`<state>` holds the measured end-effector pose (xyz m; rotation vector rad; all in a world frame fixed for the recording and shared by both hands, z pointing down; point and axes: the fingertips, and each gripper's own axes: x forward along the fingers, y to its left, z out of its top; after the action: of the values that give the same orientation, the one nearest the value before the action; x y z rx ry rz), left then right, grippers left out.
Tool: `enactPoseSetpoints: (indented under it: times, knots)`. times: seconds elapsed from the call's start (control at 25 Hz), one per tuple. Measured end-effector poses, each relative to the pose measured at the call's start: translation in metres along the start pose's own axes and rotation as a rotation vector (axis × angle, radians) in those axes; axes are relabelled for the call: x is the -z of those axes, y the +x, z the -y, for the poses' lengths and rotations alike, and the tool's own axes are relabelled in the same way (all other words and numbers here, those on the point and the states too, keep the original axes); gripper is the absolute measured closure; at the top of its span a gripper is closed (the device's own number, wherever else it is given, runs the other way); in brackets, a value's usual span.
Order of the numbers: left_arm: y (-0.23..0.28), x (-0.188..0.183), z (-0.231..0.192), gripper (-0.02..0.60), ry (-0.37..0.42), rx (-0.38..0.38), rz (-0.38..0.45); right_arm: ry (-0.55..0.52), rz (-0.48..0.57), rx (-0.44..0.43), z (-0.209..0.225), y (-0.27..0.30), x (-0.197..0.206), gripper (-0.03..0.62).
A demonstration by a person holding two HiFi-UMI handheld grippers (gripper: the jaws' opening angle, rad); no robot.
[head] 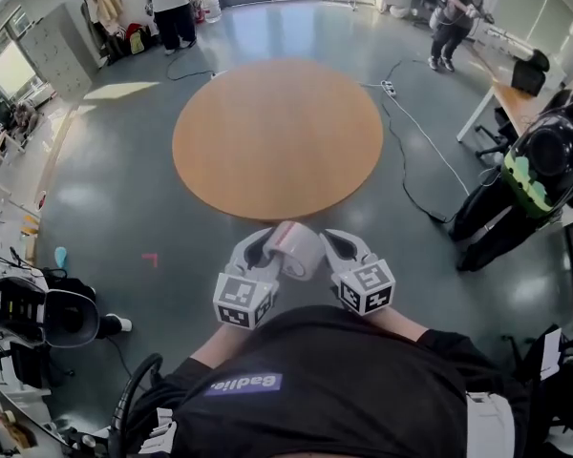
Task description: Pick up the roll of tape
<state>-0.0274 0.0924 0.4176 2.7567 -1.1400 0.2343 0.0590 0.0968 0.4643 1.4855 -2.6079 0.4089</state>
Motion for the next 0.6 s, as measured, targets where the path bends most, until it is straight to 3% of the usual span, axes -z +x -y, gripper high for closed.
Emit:
enactPoseSetpoints:
  times: [0.6]
  knots:
    - [0.013,0.003,0.023,0.472,0.012,0.003,-0.008,0.011,0.008,-0.002,0.018,-0.019,0.003,0.591]
